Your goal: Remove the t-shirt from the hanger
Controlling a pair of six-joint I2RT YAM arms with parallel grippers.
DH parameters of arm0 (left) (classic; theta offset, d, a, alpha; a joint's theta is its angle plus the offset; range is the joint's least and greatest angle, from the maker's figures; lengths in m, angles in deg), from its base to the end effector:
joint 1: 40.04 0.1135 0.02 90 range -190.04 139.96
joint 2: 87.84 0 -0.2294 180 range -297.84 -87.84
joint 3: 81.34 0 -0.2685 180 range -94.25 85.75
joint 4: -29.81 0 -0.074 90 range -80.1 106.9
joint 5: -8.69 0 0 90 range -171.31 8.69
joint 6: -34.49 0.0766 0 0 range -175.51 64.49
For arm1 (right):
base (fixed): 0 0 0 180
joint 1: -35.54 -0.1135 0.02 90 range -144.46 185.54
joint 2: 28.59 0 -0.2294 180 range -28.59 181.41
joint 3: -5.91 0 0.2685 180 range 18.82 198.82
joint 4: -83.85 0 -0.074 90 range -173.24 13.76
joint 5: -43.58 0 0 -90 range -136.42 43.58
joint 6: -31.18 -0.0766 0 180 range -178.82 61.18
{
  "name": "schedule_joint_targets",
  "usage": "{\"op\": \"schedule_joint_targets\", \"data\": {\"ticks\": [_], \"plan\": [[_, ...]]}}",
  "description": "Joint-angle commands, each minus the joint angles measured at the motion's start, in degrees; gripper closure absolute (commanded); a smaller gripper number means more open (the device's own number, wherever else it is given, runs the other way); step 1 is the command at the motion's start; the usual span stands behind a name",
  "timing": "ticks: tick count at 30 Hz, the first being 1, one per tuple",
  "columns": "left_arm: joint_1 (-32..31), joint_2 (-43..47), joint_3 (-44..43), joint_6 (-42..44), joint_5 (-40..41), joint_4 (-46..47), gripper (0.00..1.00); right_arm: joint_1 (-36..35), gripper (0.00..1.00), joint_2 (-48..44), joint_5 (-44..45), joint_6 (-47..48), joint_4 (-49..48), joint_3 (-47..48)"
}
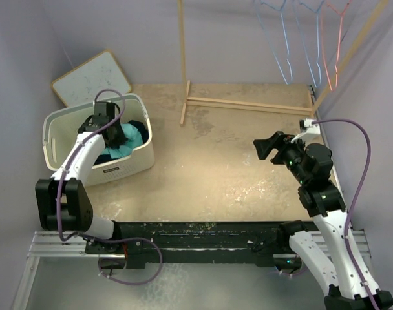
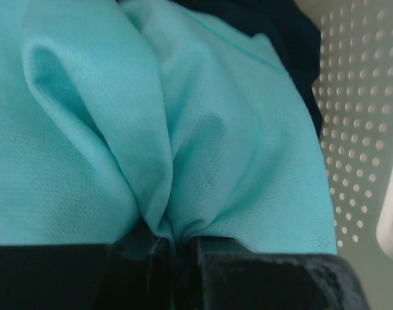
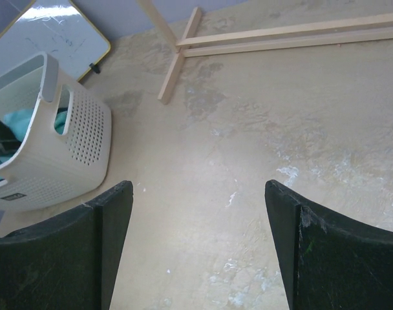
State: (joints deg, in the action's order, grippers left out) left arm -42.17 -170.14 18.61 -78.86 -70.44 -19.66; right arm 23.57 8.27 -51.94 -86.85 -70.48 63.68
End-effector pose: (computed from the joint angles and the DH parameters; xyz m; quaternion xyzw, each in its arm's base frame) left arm 0.3503 0.0014 0.2131 -0.2037 0.9187 0.0153 0.3381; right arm 0.2303 0.0564 0.3345 0.0704 0.7324 0.2646 0.6234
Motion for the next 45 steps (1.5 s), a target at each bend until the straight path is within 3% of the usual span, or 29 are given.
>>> {"op": "schedule_joint_targets", "data": {"ticks": [1, 5, 9, 11, 13, 14, 20, 29, 35, 40, 45], "plan": [[1.7, -4.6, 5.4, -7.6, -20.0, 4.8, 0.91, 0.1, 0.16, -1.0, 0.1, -0.9, -2.5, -0.4], [2.0, -5.5, 8.0, -9.2, -23.8, 7.7, 0.88, 0.1, 0.16, -0.8, -0.1, -0.6, -2.2, -0.3], [2.0, -4.1, 5.0, -7.0, -22.9, 6.2, 0.44, 0.1, 0.16, -0.9, -0.1, -0.3, -2.1, -0.4], [2.0, -2.3, 2.5, -5.0, -22.6, 5.3, 0.31, 0.1, 0.16, -0.7, -0.6, -0.5, -2.5, -0.6], [2.0, 0.0, -0.2, -2.9, -21.4, 4.2, 0.06, 0.1, 0.16, -0.5, -1.4, -0.6, -3.0, -0.7], [2.0, 1.2, -1.7, -1.8, -20.9, 3.9, 0.0, 0.1, 0.16, -0.2, -1.8, -0.6, -3.2, -0.7], [1.9, 13.0, -4.8, 2.8, -22.8, 7.9, 0.01, 0.1, 0.14, 1.8, -3.6, 0.0, -3.7, 0.0], [1.9, 30.0, 11.1, 2.1, -37.9, 28.0, 0.01, 0.1, 0.07, 9.0, -1.0, -3.7, -2.3, 4.1], [0.7, 32.7, 14.7, 5.4, -42.8, 26.6, 0.01, 0.1, 0.06, 8.6, 2.0, -6.8, -0.7, 2.7], [-1.5, 36.9, 16.1, 6.6, -40.3, 25.9, 0.01, 0.1, 0.14, 6.4, 1.3, -4.5, -3.6, 1.1], [-2.1, 37.1, 16.5, 6.3, -40.7, 25.6, 0.01, 0.1, 0.13, 9.1, -2.9, -2.5, -2.5, 2.9]]}}
